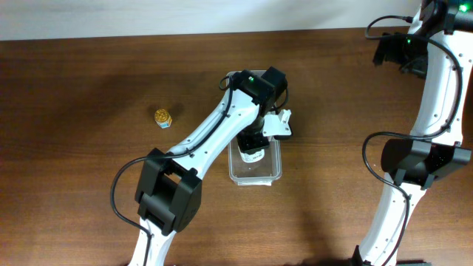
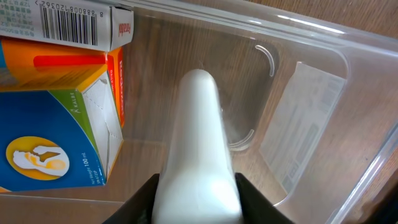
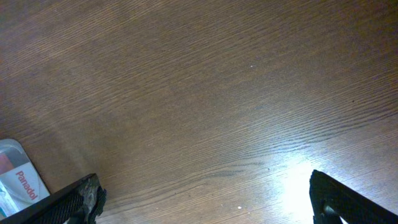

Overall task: Pack container
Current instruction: 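Lower the pump bottle into the container's near end, then open the left gripper and raise the left arm from the container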

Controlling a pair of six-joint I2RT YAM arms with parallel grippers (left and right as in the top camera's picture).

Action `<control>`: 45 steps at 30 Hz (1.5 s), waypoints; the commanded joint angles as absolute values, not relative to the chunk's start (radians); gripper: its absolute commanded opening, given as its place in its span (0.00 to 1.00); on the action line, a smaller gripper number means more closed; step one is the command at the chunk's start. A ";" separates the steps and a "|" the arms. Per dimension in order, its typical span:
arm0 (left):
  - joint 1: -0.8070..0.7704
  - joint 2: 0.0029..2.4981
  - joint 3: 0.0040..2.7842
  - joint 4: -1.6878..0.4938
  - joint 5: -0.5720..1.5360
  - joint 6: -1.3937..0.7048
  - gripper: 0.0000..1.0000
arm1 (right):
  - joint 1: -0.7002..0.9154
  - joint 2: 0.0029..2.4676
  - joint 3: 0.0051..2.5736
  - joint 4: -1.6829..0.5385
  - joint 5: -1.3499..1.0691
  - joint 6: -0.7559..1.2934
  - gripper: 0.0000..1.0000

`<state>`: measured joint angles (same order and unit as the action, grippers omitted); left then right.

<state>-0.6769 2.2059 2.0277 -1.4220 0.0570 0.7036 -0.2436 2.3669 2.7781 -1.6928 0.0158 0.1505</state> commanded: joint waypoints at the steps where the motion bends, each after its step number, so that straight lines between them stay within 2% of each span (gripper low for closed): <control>1: -0.680 2.213 2.022 -1.421 0.082 0.725 0.40 | -0.242 2.359 2.776 -1.699 0.011 0.151 0.98; 5: -0.680 2.213 2.022 -1.421 0.082 0.725 0.45 | -0.243 2.359 2.776 -1.699 0.011 0.151 0.98; 17: -0.681 2.212 2.039 -1.423 0.002 0.723 0.44 | -0.243 2.359 2.776 -1.699 0.011 0.151 0.99; 31: -0.680 2.212 2.432 -1.530 0.015 0.620 0.45 | -0.242 2.359 2.776 -1.699 0.011 0.151 0.98; 41: -0.680 2.212 2.486 -1.585 0.015 0.613 0.45 | -0.243 2.359 2.776 -1.699 0.011 0.151 0.98; 42: -0.680 2.212 2.486 -1.584 0.015 0.613 0.49 | -0.242 2.359 2.776 -1.699 0.011 0.151 0.98; 44: -0.680 2.212 2.486 -1.582 0.014 0.614 0.62 | -0.243 2.359 2.776 -1.699 0.011 0.151 0.98; 45: -0.680 2.212 2.486 -1.577 0.014 0.614 0.62 | -0.243 2.359 2.776 -1.699 0.011 0.151 0.98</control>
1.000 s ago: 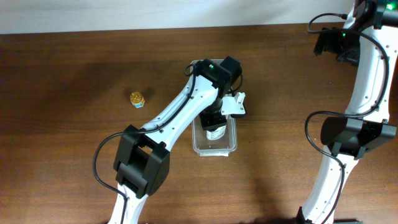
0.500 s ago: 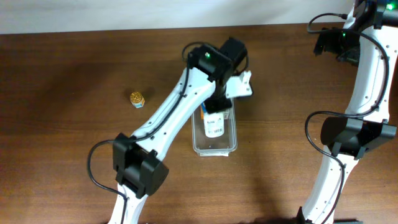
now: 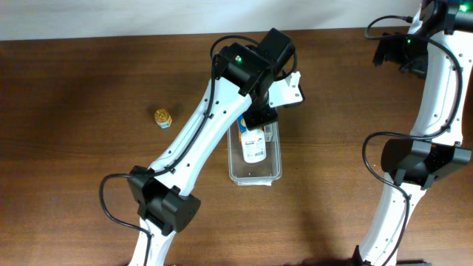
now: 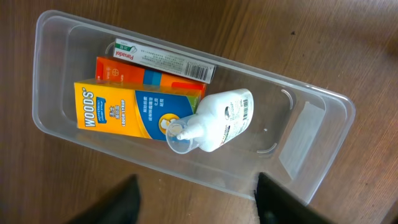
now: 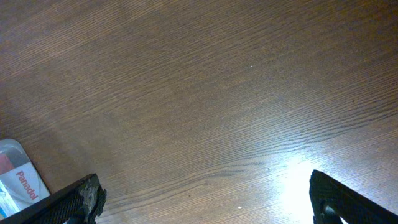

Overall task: Pack container
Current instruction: 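Open the left gripper and raise the left arm from the container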

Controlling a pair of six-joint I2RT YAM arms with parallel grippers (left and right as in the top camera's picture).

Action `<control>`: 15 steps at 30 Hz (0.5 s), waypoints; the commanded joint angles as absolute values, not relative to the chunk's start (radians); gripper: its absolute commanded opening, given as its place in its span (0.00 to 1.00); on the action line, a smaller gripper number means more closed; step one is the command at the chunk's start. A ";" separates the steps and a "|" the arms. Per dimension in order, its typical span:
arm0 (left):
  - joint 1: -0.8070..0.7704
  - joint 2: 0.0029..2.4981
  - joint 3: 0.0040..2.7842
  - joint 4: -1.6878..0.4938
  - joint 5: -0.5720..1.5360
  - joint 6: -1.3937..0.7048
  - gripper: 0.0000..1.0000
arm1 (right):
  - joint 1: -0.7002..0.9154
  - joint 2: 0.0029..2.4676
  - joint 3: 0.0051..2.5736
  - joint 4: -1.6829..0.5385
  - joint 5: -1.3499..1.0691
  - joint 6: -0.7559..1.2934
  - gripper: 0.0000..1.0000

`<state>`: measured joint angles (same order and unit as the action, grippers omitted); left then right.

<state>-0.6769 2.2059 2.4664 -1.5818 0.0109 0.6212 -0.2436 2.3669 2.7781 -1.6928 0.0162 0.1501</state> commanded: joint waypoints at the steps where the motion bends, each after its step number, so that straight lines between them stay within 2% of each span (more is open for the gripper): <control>1: -0.678 2.212 2.486 -1.570 0.014 0.614 0.62 | -0.243 2.359 2.776 -1.699 0.011 0.151 0.98; 4: -0.668 2.212 2.484 -1.530 0.014 0.614 0.61 | -0.243 2.359 2.776 -1.699 0.011 0.151 0.98; 6: -0.648 2.213 2.481 -1.496 0.017 0.611 0.56 | -0.243 2.359 2.776 -1.699 0.011 0.151 0.98; 12: -0.595 2.239 2.481 -1.487 0.034 0.580 0.57 | -0.243 2.359 2.776 -1.699 0.011 0.151 0.98; 15: -0.529 2.275 2.481 -1.459 0.031 0.468 0.56 | -0.243 2.359 2.776 -1.699 0.011 0.151 0.98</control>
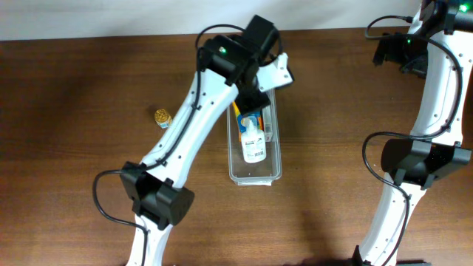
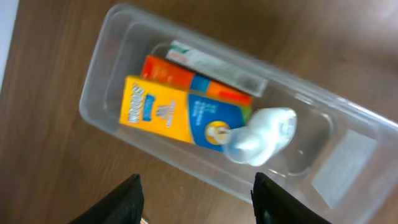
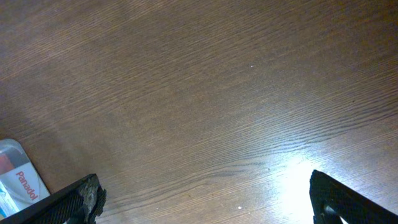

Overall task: Pack container
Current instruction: 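Open the left gripper and raise the left arm from the container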

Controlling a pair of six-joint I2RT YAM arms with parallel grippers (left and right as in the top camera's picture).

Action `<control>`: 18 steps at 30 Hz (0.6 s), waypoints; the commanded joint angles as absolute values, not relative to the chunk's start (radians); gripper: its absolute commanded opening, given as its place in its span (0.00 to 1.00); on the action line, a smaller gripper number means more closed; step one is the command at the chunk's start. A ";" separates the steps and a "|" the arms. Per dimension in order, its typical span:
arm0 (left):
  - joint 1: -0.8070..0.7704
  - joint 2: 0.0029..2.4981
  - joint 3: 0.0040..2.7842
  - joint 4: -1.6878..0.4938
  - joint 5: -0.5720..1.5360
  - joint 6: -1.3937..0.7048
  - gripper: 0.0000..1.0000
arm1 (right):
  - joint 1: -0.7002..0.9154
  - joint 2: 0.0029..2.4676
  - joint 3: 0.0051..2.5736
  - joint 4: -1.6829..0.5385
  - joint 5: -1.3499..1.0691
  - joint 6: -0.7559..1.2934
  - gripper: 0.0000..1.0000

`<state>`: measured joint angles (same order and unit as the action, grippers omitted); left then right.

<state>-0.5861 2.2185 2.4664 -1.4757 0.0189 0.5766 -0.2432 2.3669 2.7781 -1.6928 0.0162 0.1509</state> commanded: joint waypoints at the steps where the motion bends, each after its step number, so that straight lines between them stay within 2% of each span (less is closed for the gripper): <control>1: -0.514 2.278 2.481 -1.455 0.043 0.444 0.56 | -0.243 2.359 2.776 -1.699 0.011 0.151 0.98; 6: -0.439 2.280 2.481 -1.440 0.073 0.371 0.56 | -0.242 2.359 2.776 -1.699 0.011 0.151 0.98; 10: -0.369 2.280 2.481 -1.399 -0.055 0.141 0.55 | -0.243 2.359 2.776 -1.699 0.011 0.151 0.98; 14: -0.262 2.286 2.480 -1.415 -0.068 -0.068 0.55 | -0.243 2.359 2.776 -1.699 0.011 0.151 0.98; 18: -0.160 2.303 2.459 -1.460 -0.046 -0.141 0.56 | -0.243 2.359 2.776 -1.699 0.011 0.151 0.98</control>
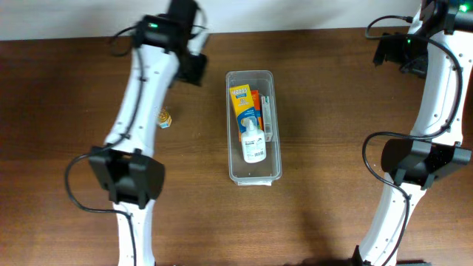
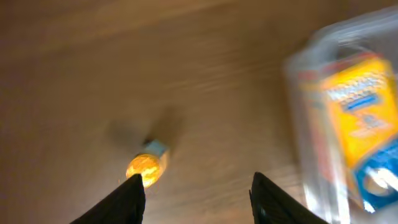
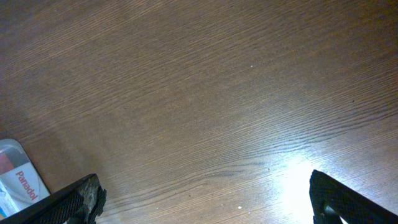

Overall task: Pack container
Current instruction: 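Open the left gripper and raise the left arm from the container, then move the left gripper over the gold-lidded jar and lower it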

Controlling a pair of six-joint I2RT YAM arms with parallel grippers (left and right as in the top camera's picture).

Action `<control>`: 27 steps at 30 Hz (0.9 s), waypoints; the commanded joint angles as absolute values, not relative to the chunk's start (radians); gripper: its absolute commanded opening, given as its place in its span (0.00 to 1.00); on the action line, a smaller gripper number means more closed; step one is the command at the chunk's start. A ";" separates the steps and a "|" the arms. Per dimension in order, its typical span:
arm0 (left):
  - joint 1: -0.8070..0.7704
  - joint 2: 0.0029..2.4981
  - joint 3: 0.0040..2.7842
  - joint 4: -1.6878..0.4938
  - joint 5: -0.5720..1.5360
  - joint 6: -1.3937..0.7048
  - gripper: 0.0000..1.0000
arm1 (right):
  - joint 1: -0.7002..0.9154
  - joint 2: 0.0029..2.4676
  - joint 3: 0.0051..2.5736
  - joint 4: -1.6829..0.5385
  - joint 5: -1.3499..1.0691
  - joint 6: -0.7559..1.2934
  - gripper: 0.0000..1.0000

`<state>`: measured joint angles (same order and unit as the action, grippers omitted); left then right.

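The clear container [image 1: 253, 168] lies mid-table and holds a yellow box [image 1: 244, 106], a white bottle [image 1: 253, 140] and flatter boxes along its right wall. A small gold-wrapped item [image 1: 163, 119] lies on the table to its left. My left gripper [image 1: 194, 68] hangs above the table, up and left of the container, open and with nothing in it. In the blurred left wrist view, the gold item [image 2: 145, 168] shows just above the left finger of that gripper [image 2: 198, 202], with the container [image 2: 348, 112] at the right. My right gripper [image 3: 205, 199] is open over bare wood.
A Panadol blister pack [image 3: 22, 180] lies at the lower left of the right wrist view. The right arm [image 1: 432, 96] stands along the table's right edge. The table's far edge meets a white wall behind both arms.
My left gripper has moved from above the container's far end to the left, over bare table near the gold item. The container's contents and the right arm have not moved.
My left gripper was low inside the container with the white bottle between its fingers. Then it was open above the container, the bottle lying against the yellow box. Then it stood higher over the far end, and now it is off to the left.
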<state>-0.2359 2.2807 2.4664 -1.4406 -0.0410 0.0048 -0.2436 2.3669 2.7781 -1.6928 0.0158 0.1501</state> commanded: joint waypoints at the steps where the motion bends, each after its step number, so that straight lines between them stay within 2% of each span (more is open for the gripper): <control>1: -0.141 2.308 2.448 -1.463 -0.041 -0.141 0.56 | -0.243 2.359 2.776 -1.699 0.011 0.151 0.98; 8: -0.062 2.381 2.363 -1.465 -0.020 -0.112 0.56 | -0.243 2.359 2.776 -1.699 0.011 0.151 0.98; 27: -0.064 2.495 2.355 -1.519 0.007 -0.120 0.56 | -0.242 2.359 2.776 -1.699 0.011 0.151 0.98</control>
